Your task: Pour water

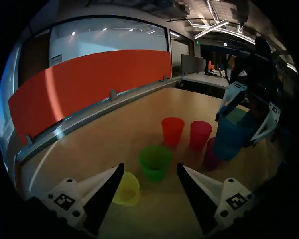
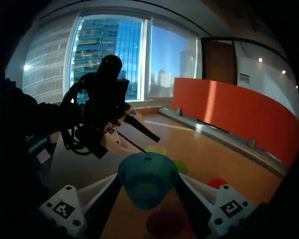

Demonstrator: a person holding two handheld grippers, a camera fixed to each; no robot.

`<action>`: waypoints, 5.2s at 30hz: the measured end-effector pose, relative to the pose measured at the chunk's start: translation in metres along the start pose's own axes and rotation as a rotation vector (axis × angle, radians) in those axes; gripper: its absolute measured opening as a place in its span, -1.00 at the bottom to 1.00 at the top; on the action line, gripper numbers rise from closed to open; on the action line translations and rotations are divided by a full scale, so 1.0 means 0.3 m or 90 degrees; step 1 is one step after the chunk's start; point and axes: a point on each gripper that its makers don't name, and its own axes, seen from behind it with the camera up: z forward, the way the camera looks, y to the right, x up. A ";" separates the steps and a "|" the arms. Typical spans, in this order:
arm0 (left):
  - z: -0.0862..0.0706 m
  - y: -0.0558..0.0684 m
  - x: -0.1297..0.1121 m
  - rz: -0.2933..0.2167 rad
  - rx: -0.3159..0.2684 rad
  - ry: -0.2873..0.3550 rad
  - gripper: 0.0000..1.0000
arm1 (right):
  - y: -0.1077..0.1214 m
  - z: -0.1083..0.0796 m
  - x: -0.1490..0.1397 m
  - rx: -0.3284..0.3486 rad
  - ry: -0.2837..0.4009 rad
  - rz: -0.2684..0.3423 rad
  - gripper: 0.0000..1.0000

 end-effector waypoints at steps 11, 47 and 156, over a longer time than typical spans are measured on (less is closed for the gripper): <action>0.067 0.034 -0.003 0.001 -0.019 -0.015 0.97 | 0.058 -0.062 0.100 -0.031 0.057 -0.005 0.82; 0.269 0.011 -0.091 0.013 -0.017 -0.094 0.97 | 0.135 -0.161 0.137 -0.069 0.073 -0.017 0.81; -0.360 0.181 0.384 -0.011 -0.045 0.296 0.78 | 0.106 -0.109 0.356 -0.057 0.125 -0.027 0.81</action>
